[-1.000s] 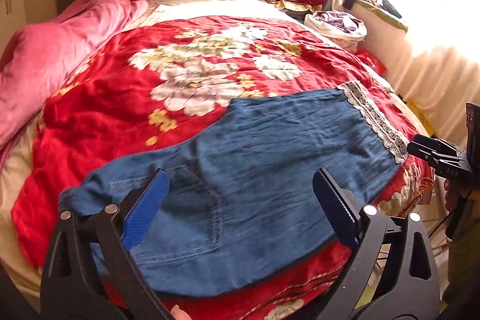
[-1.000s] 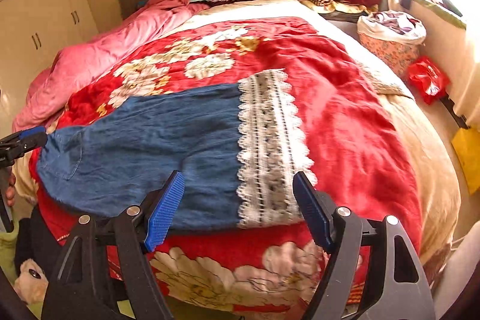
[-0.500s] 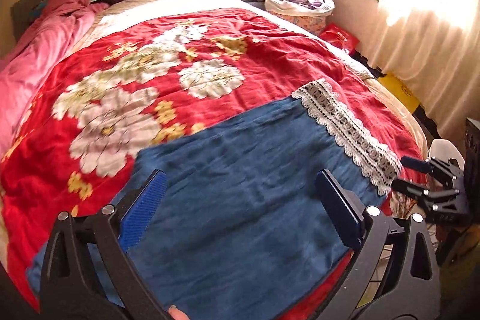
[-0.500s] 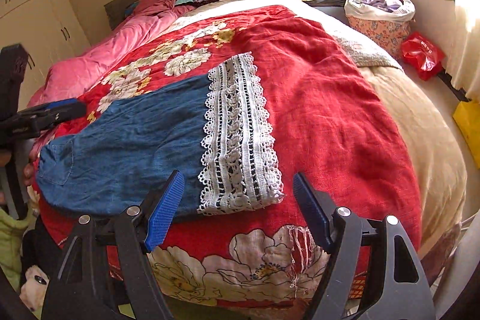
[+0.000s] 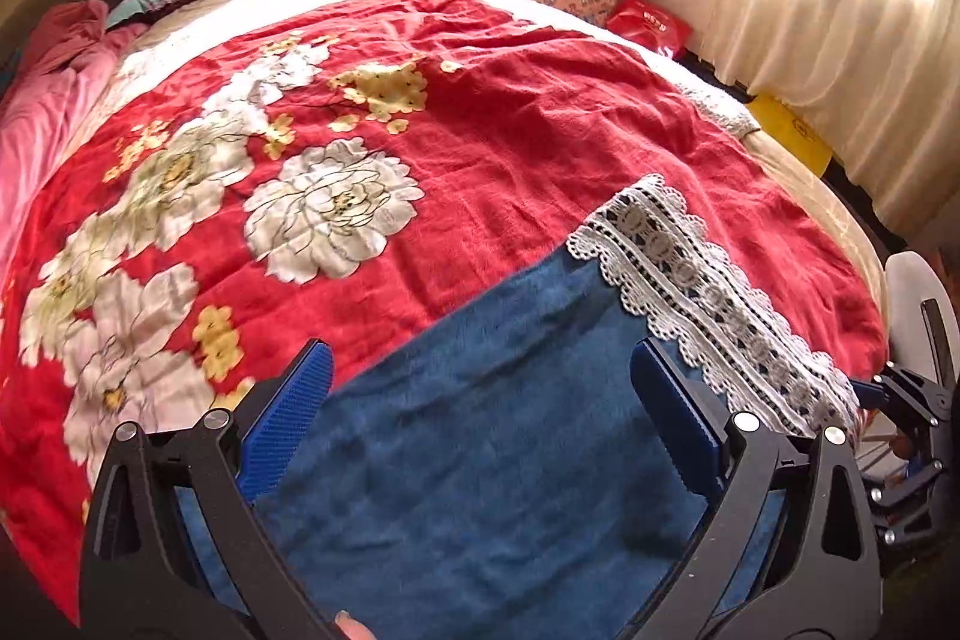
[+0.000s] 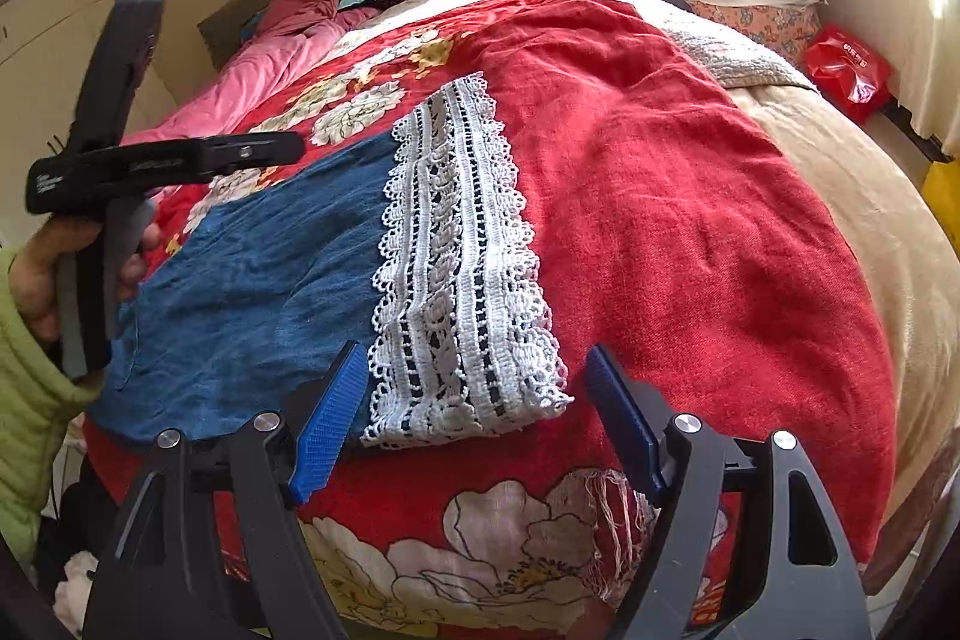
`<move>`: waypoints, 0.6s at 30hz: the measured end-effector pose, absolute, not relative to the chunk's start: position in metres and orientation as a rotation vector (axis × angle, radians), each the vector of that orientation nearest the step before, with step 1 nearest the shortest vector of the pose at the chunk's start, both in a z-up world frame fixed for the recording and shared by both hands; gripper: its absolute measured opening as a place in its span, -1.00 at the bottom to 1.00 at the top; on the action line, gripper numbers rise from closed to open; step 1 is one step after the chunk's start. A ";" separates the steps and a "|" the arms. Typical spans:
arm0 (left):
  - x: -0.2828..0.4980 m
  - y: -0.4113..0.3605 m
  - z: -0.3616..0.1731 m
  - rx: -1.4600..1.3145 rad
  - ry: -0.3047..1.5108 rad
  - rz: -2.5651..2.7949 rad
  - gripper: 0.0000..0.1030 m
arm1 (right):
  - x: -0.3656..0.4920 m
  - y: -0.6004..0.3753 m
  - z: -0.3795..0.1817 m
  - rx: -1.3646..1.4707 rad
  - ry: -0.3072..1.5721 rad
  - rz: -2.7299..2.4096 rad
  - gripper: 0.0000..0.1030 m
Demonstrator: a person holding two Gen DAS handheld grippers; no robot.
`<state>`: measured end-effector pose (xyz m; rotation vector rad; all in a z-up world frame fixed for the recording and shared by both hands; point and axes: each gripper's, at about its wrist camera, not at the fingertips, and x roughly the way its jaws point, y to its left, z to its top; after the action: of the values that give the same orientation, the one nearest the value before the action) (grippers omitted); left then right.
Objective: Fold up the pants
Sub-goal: 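Grasp the lace hem with the left gripper while the right gripper grasps the hem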
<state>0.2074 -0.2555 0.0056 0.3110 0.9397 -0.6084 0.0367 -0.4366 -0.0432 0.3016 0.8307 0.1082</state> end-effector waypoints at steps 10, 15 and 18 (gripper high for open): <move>0.233 -0.285 -0.036 0.323 1.040 -0.789 0.22 | 0.050 -0.422 -0.043 0.223 0.819 0.143 -0.04; 0.236 -0.286 -0.039 0.296 1.044 -0.863 0.36 | 0.059 -0.428 -0.053 0.317 0.822 0.167 0.03; 0.233 -0.291 -0.043 0.320 1.045 -0.869 0.41 | 0.065 -0.423 -0.050 0.318 0.814 0.184 -0.05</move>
<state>0.2326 -0.2911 -0.0430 0.3202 1.0451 -0.8688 0.0648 -0.4229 -0.0503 0.3179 0.8138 0.1835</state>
